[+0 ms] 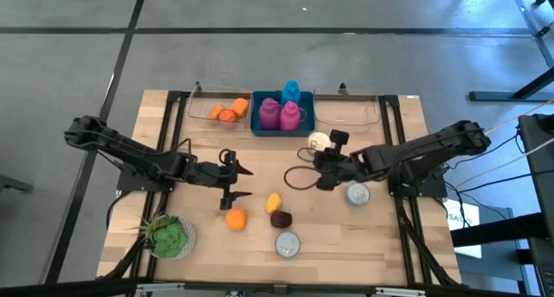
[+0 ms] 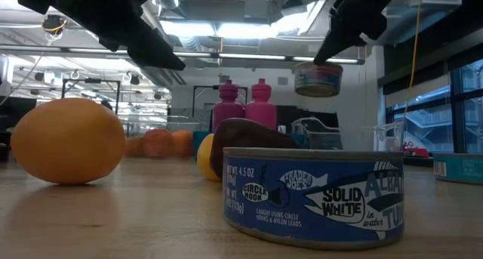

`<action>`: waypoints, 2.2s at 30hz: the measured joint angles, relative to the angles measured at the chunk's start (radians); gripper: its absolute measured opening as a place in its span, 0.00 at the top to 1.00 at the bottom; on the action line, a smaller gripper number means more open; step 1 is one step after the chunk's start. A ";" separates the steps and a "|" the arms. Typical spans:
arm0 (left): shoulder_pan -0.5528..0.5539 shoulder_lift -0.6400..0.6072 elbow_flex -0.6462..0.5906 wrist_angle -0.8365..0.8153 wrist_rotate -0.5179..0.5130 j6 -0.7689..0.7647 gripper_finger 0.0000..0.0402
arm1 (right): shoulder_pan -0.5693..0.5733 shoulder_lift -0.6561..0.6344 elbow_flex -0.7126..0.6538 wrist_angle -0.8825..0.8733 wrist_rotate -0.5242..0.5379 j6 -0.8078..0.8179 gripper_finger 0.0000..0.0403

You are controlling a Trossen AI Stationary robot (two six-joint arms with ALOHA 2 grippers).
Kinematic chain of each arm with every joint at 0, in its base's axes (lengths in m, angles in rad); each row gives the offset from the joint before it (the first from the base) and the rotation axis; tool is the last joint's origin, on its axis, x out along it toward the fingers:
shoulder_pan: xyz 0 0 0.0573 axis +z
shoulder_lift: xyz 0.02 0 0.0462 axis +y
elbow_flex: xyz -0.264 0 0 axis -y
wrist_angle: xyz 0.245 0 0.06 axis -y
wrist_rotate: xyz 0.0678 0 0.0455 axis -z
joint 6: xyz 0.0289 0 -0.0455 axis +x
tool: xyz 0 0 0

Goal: Pick & Place Food Item
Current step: Put the blue pink tuna can into the right transparent bin

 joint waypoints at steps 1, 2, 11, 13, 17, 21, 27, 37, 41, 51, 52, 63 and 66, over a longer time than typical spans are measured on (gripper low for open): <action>0.000 -0.003 0.000 0.000 0.000 0.000 0.26 | -0.010 -0.010 0.000 -0.009 0.003 -0.001 1.00; 0.000 -0.004 0.000 0.003 0.003 0.000 0.26 | -0.022 -0.020 0.000 -0.020 0.003 -0.003 1.00; 0.000 -0.013 0.000 -0.001 0.012 0.001 0.26 | -0.113 -0.102 -0.048 -0.036 -0.005 -0.031 1.00; 0.000 -0.013 0.000 -0.002 0.012 0.001 0.26 | -0.134 -0.126 -0.076 -0.016 -0.005 -0.038 1.00; 0.000 -0.013 0.000 -0.002 0.012 0.002 0.26 | -0.178 -0.176 -0.144 0.036 -0.011 -0.057 1.00; 0.000 -0.013 0.000 -0.002 0.020 0.002 0.26 | -0.232 -0.213 -0.198 0.083 -0.024 -0.088 1.00; 0.000 -0.013 0.000 -0.001 0.021 0.002 0.26 | -0.362 -0.225 -0.226 0.143 -0.078 -0.181 1.00; 0.000 -0.013 0.000 -0.001 0.023 0.002 0.26 | -0.606 -0.224 -0.227 0.293 -0.251 -0.342 1.00; 0.000 -0.013 0.000 -0.001 0.022 0.002 0.26 | -0.687 -0.214 -0.227 0.339 -0.334 -0.370 1.00; 0.000 -0.013 0.000 -0.001 0.022 0.002 0.26 | -0.773 -0.056 -0.227 0.408 -0.404 -0.423 1.00; 0.000 -0.013 0.000 -0.001 0.022 0.001 0.26 | -0.778 -0.040 -0.227 0.417 -0.406 -0.428 1.00; 0.000 -0.013 0.000 -0.001 0.022 0.001 0.26 | -0.827 0.100 -0.227 0.506 -0.456 -0.444 1.00; 0.000 -0.013 0.000 -0.001 0.022 0.001 0.26 | -0.834 0.123 -0.227 0.527 -0.471 -0.445 1.00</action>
